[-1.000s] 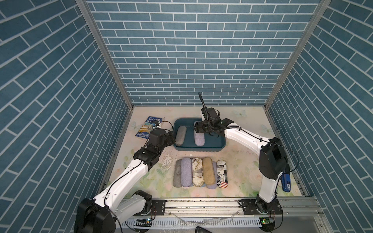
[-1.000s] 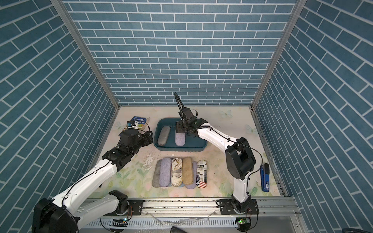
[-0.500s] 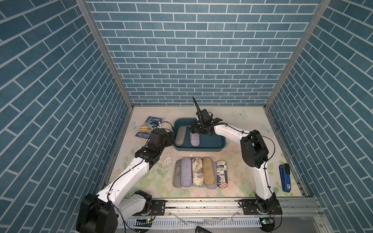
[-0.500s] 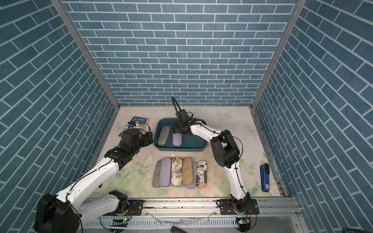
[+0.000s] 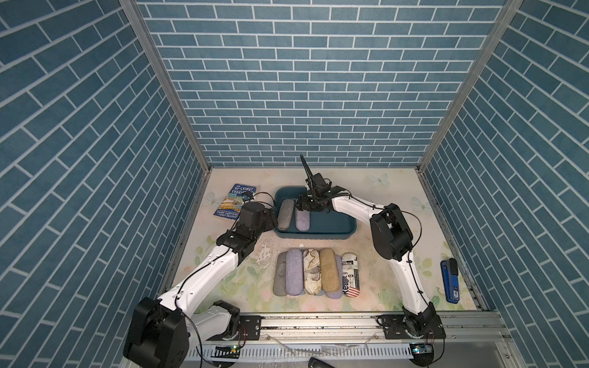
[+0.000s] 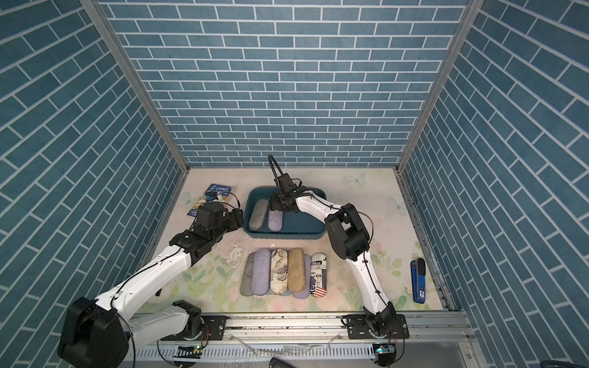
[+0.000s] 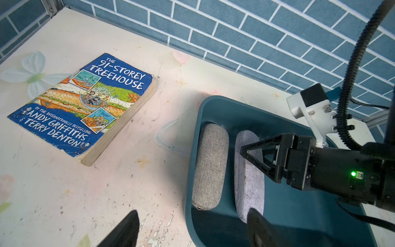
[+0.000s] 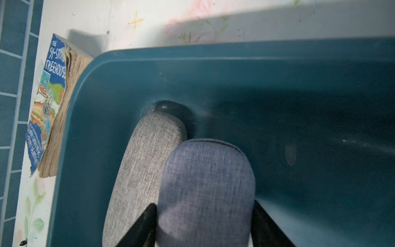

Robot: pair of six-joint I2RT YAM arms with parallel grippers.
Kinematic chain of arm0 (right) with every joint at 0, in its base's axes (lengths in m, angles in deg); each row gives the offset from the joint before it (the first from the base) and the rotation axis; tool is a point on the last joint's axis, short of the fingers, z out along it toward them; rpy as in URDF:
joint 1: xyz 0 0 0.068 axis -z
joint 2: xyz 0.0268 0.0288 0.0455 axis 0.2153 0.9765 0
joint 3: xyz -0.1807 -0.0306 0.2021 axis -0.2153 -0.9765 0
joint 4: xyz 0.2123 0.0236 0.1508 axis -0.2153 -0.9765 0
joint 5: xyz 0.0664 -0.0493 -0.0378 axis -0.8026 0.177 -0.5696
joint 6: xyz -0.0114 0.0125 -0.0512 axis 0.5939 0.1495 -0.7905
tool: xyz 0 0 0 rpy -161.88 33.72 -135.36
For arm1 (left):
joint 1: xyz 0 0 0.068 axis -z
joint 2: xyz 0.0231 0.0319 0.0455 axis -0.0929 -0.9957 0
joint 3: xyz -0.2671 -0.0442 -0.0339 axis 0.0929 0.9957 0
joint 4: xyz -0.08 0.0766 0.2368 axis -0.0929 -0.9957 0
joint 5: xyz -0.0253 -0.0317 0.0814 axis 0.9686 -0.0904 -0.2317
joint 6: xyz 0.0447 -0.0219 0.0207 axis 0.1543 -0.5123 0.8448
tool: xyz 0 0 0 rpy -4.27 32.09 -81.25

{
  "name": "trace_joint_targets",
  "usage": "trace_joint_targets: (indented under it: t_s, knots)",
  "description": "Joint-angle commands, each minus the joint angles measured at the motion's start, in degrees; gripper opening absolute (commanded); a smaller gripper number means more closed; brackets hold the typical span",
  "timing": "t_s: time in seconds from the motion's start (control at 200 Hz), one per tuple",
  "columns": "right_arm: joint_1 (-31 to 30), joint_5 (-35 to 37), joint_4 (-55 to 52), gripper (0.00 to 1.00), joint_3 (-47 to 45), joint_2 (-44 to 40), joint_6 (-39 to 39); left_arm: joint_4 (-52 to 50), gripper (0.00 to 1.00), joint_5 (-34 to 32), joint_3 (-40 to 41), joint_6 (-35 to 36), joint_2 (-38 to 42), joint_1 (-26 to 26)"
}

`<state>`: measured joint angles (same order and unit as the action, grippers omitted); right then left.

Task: Put the glasses cases into the storage boxes
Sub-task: Place the glasses case in the storage box.

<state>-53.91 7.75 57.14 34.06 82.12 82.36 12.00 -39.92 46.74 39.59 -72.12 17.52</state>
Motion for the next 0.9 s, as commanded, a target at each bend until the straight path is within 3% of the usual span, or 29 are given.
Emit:
trace_joint_targets:
  t_s: [0.0, 0.28, 0.55, 0.895]
  knots:
    - [-0.45, -0.99, -0.8, 0.6, 2.0, 1.07, 2.06, 1.09, 0.8, 0.18, 0.41, -0.11, -0.22, -0.33]
    - [-0.71, -2.21, -0.99, 0.74, 2.95, 0.97, 1.57, 1.52, 0.81, 0.13, 0.64, -0.05, -0.56, -0.34]
    - [-0.64, -1.34, -2.12, 0.79, 1.8, -2.14, -1.1, 2.07, 0.8, 0.61, 0.4, -0.02, -1.23, -0.35]
    - [-0.63, 6.63, -3.3, 0.79, -14.95, -22.83, -10.47, 2.36, 0.8, 0.6, 0.4, 0.23, -1.27, -0.4]
